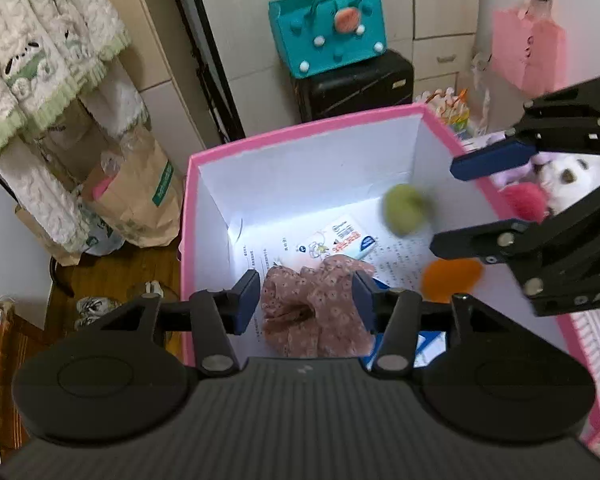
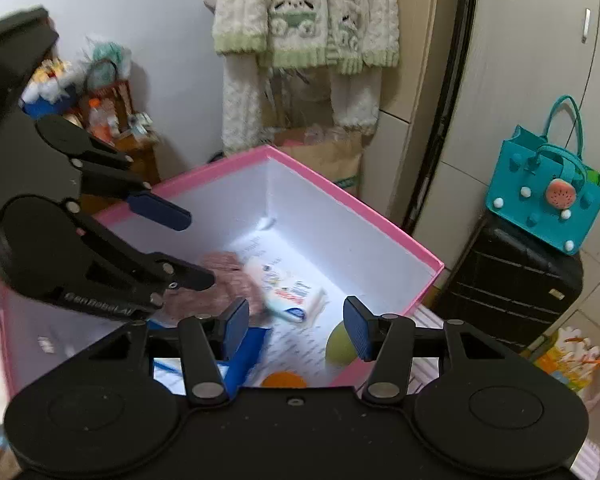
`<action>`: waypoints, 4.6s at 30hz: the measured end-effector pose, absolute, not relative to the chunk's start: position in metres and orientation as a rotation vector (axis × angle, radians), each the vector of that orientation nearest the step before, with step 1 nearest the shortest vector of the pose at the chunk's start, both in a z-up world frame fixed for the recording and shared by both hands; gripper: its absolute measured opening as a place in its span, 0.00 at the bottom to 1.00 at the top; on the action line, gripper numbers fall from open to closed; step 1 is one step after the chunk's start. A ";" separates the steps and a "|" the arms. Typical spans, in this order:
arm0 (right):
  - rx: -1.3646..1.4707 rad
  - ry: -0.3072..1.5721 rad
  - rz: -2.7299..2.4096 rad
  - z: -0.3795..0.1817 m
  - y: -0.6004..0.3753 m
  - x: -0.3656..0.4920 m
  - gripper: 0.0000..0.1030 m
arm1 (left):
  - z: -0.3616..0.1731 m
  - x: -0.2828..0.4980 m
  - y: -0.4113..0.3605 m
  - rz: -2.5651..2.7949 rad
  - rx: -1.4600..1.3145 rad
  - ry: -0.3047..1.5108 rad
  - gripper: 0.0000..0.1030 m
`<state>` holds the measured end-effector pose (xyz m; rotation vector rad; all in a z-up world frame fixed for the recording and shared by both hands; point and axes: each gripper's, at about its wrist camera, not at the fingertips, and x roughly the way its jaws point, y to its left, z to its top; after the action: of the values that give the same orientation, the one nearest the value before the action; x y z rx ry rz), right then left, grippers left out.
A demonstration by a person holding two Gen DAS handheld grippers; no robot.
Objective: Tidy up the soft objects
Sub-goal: 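Open both tools to drop the floral cloth and green sponge into the box, then withdraw both tools from the box toward the white panda plush, then lower the left tool onto the white panda plush and close on it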
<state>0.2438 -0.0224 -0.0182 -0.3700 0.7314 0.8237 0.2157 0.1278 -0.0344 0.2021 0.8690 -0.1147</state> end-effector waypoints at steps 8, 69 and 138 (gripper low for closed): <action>-0.224 0.779 0.850 0.010 -0.056 0.215 0.56 | 0.006 0.173 0.133 -0.152 0.160 0.845 0.61; -0.223 0.718 0.810 -0.023 -0.234 0.044 0.77 | -0.012 0.058 -0.041 -0.636 0.318 0.770 0.95; -0.087 0.607 0.649 -0.128 -0.253 0.241 0.67 | -0.127 0.257 -0.117 -0.347 -0.074 0.699 0.74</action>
<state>0.2411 -0.2530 -0.1278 -0.0868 0.6071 0.6488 0.2574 -0.1174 -0.1265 -0.0737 0.6994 -0.3469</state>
